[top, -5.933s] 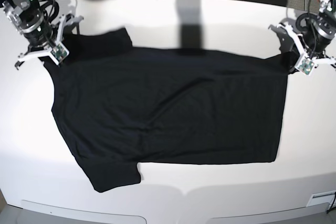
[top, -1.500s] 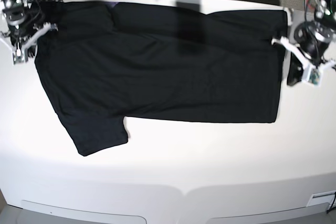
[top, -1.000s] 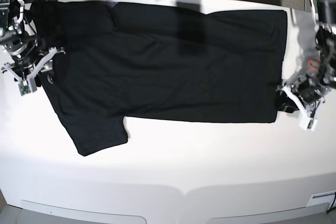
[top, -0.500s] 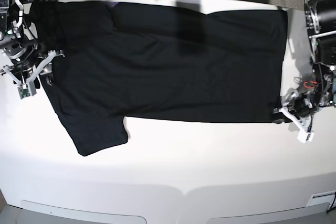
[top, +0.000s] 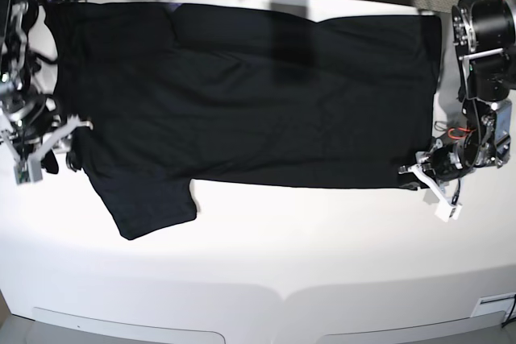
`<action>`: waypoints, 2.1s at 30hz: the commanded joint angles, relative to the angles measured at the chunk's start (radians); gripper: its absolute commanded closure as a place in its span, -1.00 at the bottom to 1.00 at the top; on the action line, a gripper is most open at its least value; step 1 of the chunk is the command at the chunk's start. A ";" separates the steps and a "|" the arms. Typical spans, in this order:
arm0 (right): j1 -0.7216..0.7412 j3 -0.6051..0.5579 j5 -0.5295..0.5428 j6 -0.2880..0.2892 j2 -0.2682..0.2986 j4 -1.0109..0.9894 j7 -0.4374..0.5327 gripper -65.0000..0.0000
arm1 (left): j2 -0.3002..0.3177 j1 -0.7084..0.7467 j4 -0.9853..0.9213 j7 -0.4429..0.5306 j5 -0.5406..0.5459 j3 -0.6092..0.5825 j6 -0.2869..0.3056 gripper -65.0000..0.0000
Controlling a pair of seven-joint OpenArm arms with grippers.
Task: Fold the T-shirt properly
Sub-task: 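Release the shoulders and move both grippers to the shirt's hem corners, then grasp the hem corners and fold the hem over toward the shoulders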
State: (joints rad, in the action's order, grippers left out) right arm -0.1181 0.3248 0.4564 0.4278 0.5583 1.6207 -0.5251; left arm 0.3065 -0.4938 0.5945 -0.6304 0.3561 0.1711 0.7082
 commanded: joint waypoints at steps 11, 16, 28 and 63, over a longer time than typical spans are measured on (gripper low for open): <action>0.497 -0.319 0.032 0.039 0.083 -0.470 -0.153 0.14 | -0.013 -0.005 -0.002 -0.023 0.045 -0.003 -0.010 1.00; 0.694 -0.451 0.056 0.125 0.082 -0.740 -0.158 0.14 | -0.024 -0.005 -0.002 -0.023 0.046 -0.003 -0.010 1.00; 0.932 -0.614 -0.018 0.202 0.001 -1.217 0.005 0.14 | -0.029 -0.005 -0.002 0.010 0.045 -0.003 -0.010 1.00; 0.905 -0.614 -0.171 0.106 -0.046 -1.222 0.101 0.14 | -0.029 -0.005 -0.002 0.011 0.037 -0.003 -0.010 1.00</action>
State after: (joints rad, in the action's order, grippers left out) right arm 0.7513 -0.2935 0.2768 0.5362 0.5011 0.3866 -0.4412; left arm 0.2707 -0.4850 0.5888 -0.5938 0.4232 0.1703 0.7082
